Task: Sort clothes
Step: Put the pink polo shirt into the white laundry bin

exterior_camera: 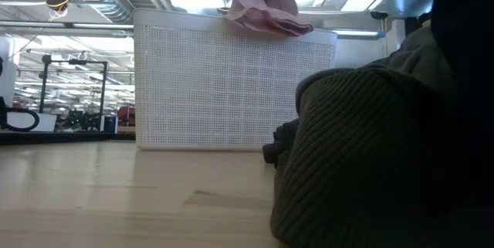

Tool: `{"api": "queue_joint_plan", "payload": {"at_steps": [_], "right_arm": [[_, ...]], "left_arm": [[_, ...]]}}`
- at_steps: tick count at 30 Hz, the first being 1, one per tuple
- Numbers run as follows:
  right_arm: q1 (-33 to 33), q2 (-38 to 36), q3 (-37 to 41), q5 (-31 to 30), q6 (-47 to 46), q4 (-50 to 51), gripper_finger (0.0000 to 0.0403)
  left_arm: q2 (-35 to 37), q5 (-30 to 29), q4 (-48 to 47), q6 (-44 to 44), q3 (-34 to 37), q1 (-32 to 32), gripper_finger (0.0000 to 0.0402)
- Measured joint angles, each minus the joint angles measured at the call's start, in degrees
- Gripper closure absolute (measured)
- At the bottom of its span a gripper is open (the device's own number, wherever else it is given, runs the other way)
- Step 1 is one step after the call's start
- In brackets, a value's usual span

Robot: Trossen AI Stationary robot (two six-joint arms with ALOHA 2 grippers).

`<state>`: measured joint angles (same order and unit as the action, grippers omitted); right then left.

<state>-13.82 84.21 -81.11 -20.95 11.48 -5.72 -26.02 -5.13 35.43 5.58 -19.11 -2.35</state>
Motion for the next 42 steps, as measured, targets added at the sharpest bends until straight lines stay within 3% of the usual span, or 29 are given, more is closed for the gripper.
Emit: {"api": "queue_joint_plan", "payload": {"at_steps": [7,10,16,19,21,23,25,29,34,38,42], "right_arm": [[6.7,-2.5,-7.5,0.0,-1.0,24.0,0.0175],[9.6,-2.4,-12.3,0.1,-2.0,36.4,0.0161],[14.5,-2.5,-17.8,0.1,-7.2,50.2,0.0158],[16.7,-3.1,-18.2,-0.7,-8.4,53.8,0.0157],[17.7,-3.2,-18.2,-5.6,-8.0,54.8,0.0157],[17.4,-3.3,-18.2,-11.9,-6.7,51.4,0.0157],[15.3,-3.1,-18.3,-14.0,-4.8,46.2,0.0157],[12.1,-2.8,-18.3,-7.7,-3.8,43.6,0.0157],[14.7,-2.7,-17.8,3.8,-5.5,56.9,0.0157],[19.4,-2.2,-11.9,1.6,-10.0,64.9,0.0157],[25.1,-2.4,-3.4,-2.0,-13.1,64.7,0.0157]], "left_arm": [[0.0,0.0,-2.3,0.4,0.0,0.0,0.0218],[0.1,0.0,-3.7,0.3,0.0,0.0,0.0218],[0.0,0.0,-7.5,-2.2,0.0,0.0,0.0218],[0.0,0.0,-8.1,-2.6,0.0,0.0,0.0218],[0.0,0.0,-7.7,-2.6,0.0,0.0,0.0218],[0.0,-0.6,-7.2,-2.9,0.0,0.0,0.0218],[0.1,-2.0,-7.0,-3.4,0.0,0.0,0.0218],[0.1,-3.3,-7.9,-4.4,0.0,0.0,0.0218],[0.1,-3.3,-8.2,-4.7,0.0,0.0,0.0218],[0.0,-3.2,-8.4,-4.3,0.0,0.0,0.0218],[0.0,-3.2,-8.3,-4.5,0.0,0.0,0.0218]]}}
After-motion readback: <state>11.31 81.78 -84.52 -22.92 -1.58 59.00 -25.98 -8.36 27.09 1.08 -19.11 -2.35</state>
